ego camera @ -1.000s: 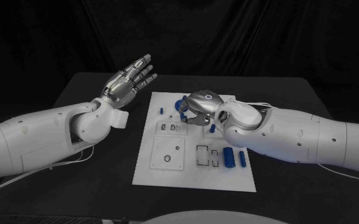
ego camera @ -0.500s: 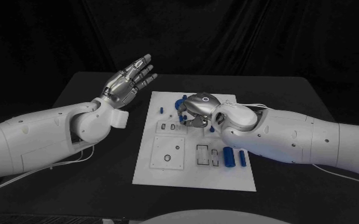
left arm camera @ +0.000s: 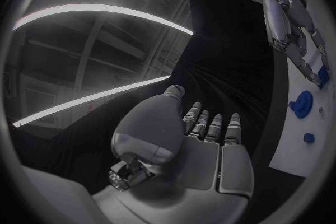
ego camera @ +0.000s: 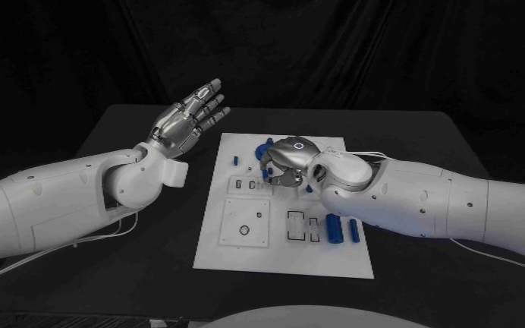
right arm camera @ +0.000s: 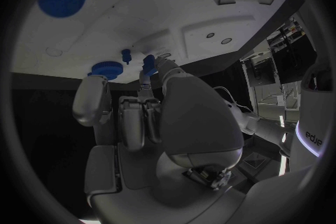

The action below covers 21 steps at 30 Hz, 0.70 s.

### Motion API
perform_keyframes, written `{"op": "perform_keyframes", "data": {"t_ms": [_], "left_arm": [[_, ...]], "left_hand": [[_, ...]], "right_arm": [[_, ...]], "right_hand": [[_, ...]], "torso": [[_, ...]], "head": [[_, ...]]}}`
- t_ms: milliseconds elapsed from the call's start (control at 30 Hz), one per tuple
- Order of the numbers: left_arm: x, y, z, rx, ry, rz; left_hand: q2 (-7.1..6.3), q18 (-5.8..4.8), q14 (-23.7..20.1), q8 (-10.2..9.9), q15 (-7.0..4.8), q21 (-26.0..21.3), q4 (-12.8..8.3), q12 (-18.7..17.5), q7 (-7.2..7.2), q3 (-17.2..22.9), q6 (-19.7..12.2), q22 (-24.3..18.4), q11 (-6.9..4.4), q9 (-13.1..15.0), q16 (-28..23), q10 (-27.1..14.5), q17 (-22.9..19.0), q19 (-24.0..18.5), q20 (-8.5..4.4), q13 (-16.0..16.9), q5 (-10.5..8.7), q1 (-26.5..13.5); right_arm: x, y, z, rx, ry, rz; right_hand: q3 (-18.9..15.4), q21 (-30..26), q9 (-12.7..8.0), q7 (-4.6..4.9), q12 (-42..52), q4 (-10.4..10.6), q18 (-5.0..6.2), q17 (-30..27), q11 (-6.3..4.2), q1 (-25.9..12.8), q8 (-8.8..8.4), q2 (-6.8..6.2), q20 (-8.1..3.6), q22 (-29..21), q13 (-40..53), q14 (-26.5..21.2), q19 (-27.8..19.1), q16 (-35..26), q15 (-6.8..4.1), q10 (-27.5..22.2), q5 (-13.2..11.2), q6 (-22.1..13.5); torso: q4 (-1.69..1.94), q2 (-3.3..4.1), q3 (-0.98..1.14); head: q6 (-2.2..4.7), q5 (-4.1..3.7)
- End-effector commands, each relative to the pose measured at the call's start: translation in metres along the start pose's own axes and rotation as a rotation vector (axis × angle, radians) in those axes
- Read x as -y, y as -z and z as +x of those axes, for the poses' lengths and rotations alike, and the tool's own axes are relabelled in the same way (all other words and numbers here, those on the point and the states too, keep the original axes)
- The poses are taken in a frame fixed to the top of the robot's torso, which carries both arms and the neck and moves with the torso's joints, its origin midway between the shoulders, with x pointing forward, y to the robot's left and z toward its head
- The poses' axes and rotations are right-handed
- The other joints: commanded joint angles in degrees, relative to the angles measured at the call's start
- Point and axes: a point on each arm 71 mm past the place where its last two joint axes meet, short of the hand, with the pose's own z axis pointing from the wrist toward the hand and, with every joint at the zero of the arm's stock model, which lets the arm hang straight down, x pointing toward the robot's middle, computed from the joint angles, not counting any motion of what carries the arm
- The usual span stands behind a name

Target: Assemble the parts on the task board

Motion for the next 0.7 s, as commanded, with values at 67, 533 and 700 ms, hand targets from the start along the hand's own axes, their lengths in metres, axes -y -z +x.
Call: {"op": "perform_keyframes", "data": {"t_ms": [67, 533, 700], "left_arm": [[0.0012, -0.0003, 0.0015, -0.011, 0.01, 0.03], [0.0008, -0.0001, 0.0011, -0.011, 0.01, 0.029], [0.0007, -0.0001, 0.0011, -0.011, 0.011, 0.029]], "left_hand": [[0.18, 0.74, -0.1, 0.2, 0.35, 0.1, 0.0, 0.3, 0.09, 0.3, -0.1, 0.0, 0.45, 0.0, 0.3, 0.1, 0.1, -0.1, 0.44, 0.1, 0.32, 0.5], [0.18, 0.74, -0.1, 0.2, 0.35, 0.1, 0.0, 0.3, 0.09, 0.3, -0.1, 0.0, 0.45, 0.0, 0.3, 0.1, 0.1, -0.1, 0.44, 0.1, 0.32, 0.5], [0.18, 0.74, -0.1, 0.2, 0.35, 0.1, 0.0, 0.3, 0.09, 0.3, -0.1, 0.0, 0.45, 0.0, 0.3, 0.1, 0.1, -0.1, 0.44, 0.1, 0.32, 0.5]], "right_arm": [[0.0002, -0.0006, 0.0037, -0.017, 0.008, 0.008], [-0.0011, -0.0028, 0.0062, -0.026, 0.009, 0.006], [-0.0008, -0.0034, 0.0067, -0.031, 0.01, 0.007]], "right_hand": [[0.0, -0.3, 0.0, -0.01, 0.1, -0.2, 0.93, 15.1, 0.4, 0.1, 0.02, 0.36, 0.1, 8.5, 15.1, 6.0, -0.4, 0.1, 0.33, 6.0, -0.2, -0.4], [0.0, -0.5, 0.0, 0.03, 0.1, -0.4, 0.98, 15.1, 0.41, 0.1, -0.08, 0.38, 0.13, 8.4, 15.1, 6.0, -0.5, 0.1, 0.35, 6.0, -0.4, -0.6], [0.0, -0.7, 0.0, 0.16, 0.1, -0.5, 1.01, 15.1, 0.44, -0.1, -0.34, 0.37, 0.17, 8.4, 15.1, 6.0, -0.6, 0.1, 0.38, 6.0, -0.8, -1.2]], "torso": [[0.0, 0.02, -0.01], [0.01, 0.04, 0.0], [0.02, 0.0, -0.01]], "head": [[-0.13, -0.05], [0.02, -0.18], [-0.14, -0.16]]}}
